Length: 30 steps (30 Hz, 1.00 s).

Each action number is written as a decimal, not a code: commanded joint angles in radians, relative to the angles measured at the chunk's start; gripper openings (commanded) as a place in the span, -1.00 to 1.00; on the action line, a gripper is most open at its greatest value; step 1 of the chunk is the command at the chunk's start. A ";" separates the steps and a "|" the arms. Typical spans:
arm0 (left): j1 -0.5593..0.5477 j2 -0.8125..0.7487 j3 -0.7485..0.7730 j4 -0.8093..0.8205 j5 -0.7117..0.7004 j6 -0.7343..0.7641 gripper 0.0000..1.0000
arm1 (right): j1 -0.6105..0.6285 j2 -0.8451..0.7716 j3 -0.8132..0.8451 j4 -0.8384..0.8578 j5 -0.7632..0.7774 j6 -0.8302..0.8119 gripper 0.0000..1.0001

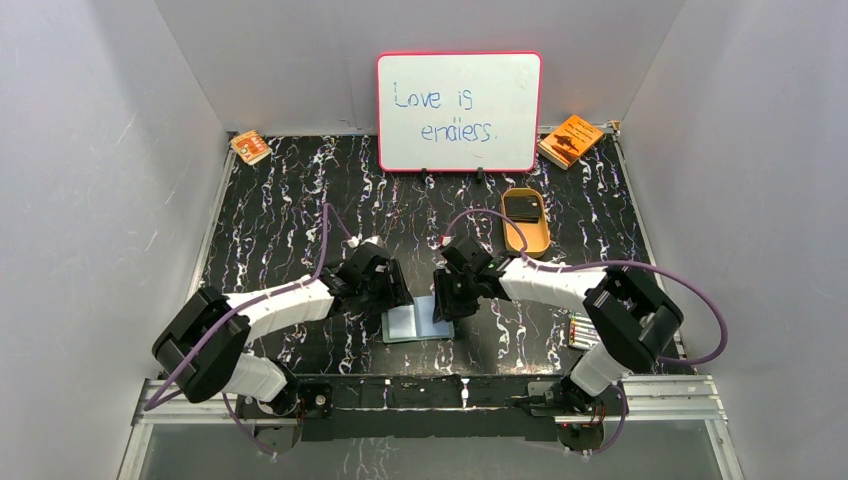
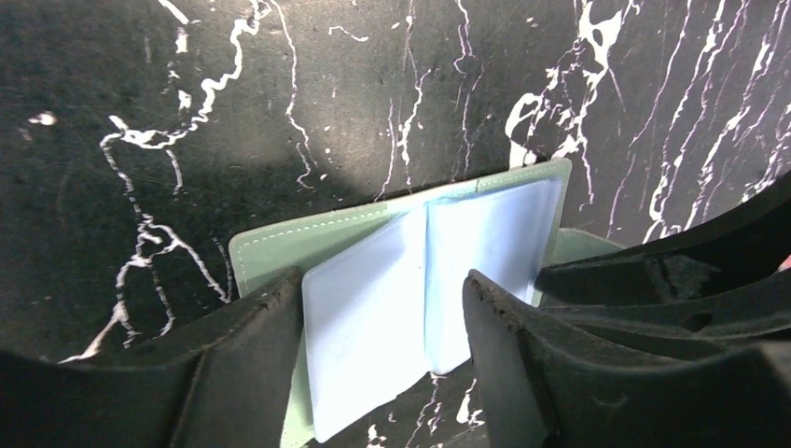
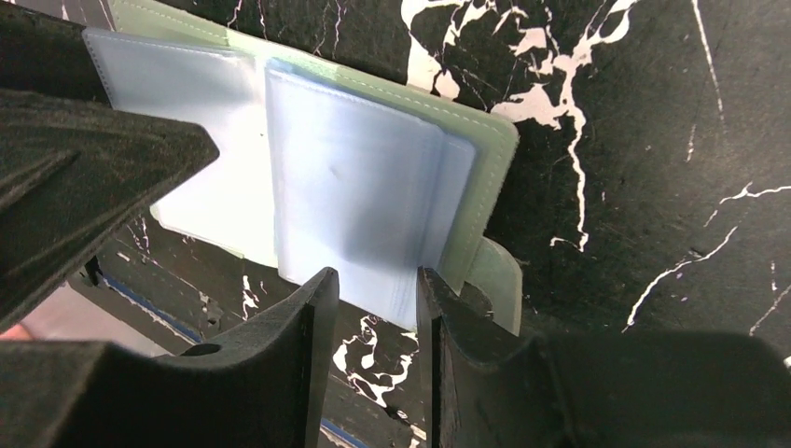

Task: Put the credit cards into the card holder
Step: Open the card holder at the center of the board.

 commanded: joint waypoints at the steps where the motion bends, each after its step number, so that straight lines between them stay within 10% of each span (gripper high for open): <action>1: 0.003 -0.049 0.014 -0.126 -0.056 0.022 0.28 | 0.001 -0.046 -0.009 0.028 0.034 0.003 -0.09; 19: 0.004 -0.086 0.092 -0.240 -0.120 0.064 0.50 | 0.001 -0.143 0.031 0.081 -0.051 0.007 -0.05; 30: 0.004 -0.390 0.120 -0.423 -0.330 0.040 0.77 | -0.163 -0.339 0.133 -0.064 0.291 0.026 0.38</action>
